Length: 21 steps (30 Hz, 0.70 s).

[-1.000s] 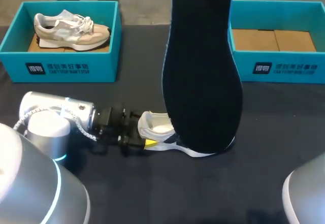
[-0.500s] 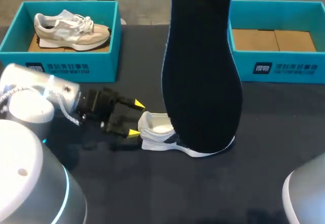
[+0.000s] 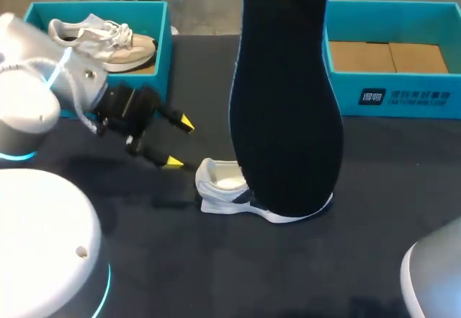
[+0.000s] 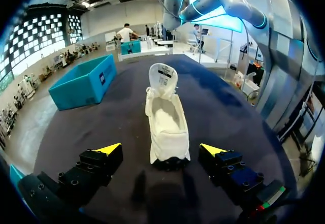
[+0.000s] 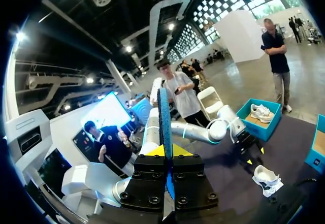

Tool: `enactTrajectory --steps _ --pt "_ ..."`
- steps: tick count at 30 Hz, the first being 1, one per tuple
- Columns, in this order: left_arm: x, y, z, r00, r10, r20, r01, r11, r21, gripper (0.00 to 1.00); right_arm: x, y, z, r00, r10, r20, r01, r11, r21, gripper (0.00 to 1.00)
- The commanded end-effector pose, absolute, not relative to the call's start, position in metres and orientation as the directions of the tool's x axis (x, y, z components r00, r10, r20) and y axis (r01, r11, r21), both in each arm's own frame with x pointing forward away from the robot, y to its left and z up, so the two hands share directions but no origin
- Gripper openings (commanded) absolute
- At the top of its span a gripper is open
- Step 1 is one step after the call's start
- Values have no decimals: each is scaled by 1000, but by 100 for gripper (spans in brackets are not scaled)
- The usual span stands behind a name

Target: Take the shoe out of the shoebox, open the shoe tongue, remove and reinsert the insole, then place the shoe into the shoebox

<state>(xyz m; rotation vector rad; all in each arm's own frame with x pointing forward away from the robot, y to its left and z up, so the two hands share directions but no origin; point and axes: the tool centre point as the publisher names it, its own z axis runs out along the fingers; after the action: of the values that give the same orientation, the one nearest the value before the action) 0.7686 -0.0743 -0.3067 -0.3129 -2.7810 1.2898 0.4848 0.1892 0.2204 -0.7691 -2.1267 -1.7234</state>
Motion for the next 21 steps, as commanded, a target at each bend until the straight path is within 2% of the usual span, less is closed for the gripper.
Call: enactTrajectory --steps 1,6,21 --pt "773 -73 -295 -971 239 -2 192 777 -599 100 485 190 221 -811 219 542 576 139 806 0" --pt "776 -81 -281 -964 265 14 217 819 -532 100 485 190 221 -811 219 542 576 139 806 0" --pt "777 -85 -277 -953 303 23 245 809 -534 100 485 190 221 -811 219 542 576 139 806 0"
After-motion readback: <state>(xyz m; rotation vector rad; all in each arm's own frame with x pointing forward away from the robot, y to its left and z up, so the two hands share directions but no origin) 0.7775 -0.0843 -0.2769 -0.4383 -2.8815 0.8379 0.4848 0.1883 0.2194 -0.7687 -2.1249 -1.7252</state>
